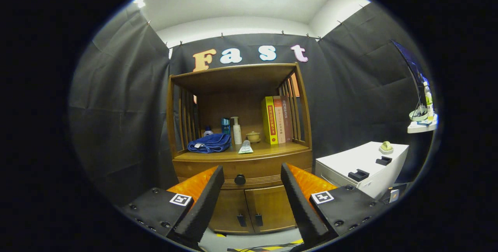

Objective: Pull open the drawer, take out the items inside it, and place them on the countertop above the cabinet.

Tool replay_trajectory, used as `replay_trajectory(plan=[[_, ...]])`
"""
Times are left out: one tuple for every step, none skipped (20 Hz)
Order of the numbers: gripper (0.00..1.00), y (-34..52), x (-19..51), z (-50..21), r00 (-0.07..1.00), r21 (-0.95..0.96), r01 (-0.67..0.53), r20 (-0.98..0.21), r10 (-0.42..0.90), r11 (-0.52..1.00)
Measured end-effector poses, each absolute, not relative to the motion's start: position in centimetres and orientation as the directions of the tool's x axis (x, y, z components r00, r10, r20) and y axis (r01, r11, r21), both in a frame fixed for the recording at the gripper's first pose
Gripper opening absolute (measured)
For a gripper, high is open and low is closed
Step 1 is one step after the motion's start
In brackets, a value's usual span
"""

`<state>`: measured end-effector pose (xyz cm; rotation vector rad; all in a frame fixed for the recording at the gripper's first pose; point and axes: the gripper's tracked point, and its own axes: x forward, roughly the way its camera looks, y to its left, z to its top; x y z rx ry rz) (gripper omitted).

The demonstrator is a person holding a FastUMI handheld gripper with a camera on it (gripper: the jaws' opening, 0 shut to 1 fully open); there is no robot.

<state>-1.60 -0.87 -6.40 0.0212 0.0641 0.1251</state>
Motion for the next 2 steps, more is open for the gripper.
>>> replay_trajectory(plan=[[0.96,-0.92,-1.72,-6.4,0.99,0.025,-0.123,-0.061,0.125,0.992],[0.96,-1.18,-1.73,-6.4,0.991,0.023,-0.119,-0.06,0.121,0.993]])
